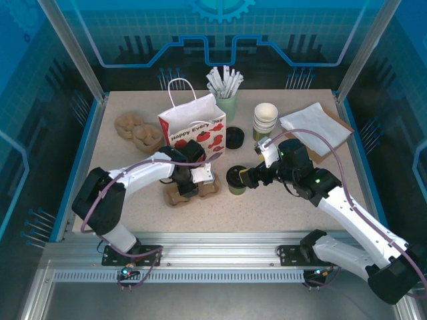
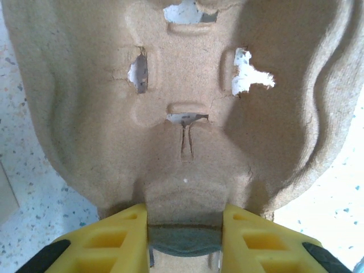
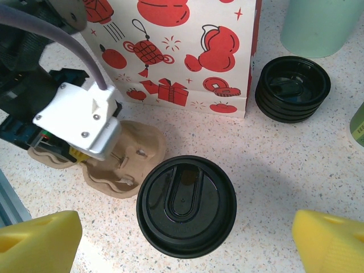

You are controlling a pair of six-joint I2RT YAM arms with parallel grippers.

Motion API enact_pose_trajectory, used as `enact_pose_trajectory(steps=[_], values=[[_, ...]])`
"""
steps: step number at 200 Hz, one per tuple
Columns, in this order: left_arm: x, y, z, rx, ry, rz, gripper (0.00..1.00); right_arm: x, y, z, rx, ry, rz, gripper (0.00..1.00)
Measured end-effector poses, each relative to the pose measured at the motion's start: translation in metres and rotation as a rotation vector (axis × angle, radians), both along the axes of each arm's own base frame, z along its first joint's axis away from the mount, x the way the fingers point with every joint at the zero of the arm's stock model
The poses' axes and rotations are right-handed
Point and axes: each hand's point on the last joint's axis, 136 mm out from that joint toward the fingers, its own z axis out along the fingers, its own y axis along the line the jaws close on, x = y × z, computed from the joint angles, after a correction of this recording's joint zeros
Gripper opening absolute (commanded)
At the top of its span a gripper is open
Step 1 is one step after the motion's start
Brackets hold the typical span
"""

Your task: Pack the takeout coffee

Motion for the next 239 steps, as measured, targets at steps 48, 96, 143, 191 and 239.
enact_pose_trajectory(steps=[48,96,143,191,239], values=[[-0.021,-0.005,0.055,-0.125,-0.021,0.039,0.28,0.002,0.001,0.020,0.027,-0.013,-0.015,0.97],[-0.022,-0.038,0.172,-0.408,-0.145,0.039,0.28,0.036,-0.009,0.068,0.103,-0.052,-0.130,0.96],[-0.012,-0.060,0.295,-0.650,-0.323,0.004,0.29,0.061,-0.020,0.087,0.136,-0.055,-0.220,0.96],[0.013,-0.064,0.388,-0.800,-0.497,-0.008,0.29,0.073,-0.014,0.101,0.152,-0.064,-0.220,0.96],[0.074,-0.023,0.401,-0.787,-0.582,0.154,0.30,0.092,-0.001,0.102,0.177,-0.041,-0.210,0.95]])
